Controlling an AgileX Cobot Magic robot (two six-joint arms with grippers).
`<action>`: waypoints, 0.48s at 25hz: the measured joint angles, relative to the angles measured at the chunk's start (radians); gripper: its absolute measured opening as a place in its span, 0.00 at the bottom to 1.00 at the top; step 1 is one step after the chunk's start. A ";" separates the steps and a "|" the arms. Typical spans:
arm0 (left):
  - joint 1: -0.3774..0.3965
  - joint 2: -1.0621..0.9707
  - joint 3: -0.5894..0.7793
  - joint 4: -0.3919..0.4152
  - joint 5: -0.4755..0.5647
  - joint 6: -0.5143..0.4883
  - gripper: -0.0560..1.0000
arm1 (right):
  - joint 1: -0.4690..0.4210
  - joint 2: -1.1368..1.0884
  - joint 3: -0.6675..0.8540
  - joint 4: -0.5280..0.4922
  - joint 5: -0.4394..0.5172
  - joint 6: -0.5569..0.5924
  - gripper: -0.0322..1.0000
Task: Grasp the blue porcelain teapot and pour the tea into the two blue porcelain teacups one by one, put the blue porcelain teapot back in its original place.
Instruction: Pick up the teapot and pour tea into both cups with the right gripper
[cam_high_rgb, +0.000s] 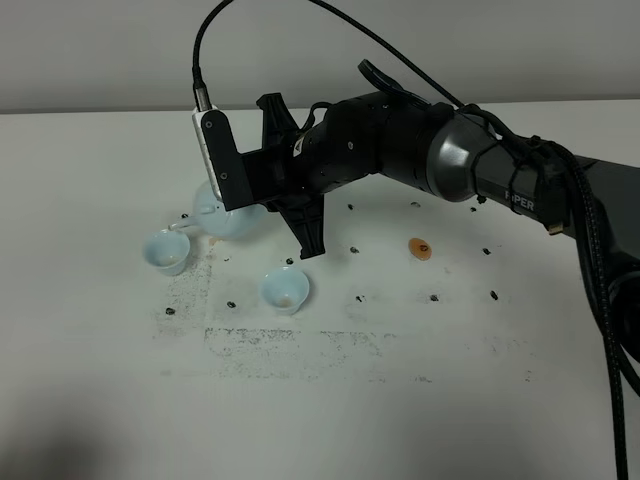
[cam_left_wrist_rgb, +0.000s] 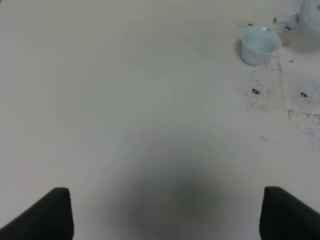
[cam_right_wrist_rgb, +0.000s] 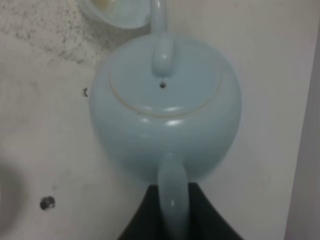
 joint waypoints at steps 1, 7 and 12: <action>0.000 0.000 0.000 0.000 0.000 0.000 0.74 | 0.001 -0.003 0.000 -0.007 0.002 0.001 0.07; 0.000 0.000 0.000 0.000 0.000 0.000 0.74 | 0.032 -0.021 0.000 -0.093 0.015 0.052 0.07; 0.000 0.000 0.000 0.000 0.000 0.000 0.74 | 0.051 -0.032 0.000 -0.159 0.017 0.091 0.07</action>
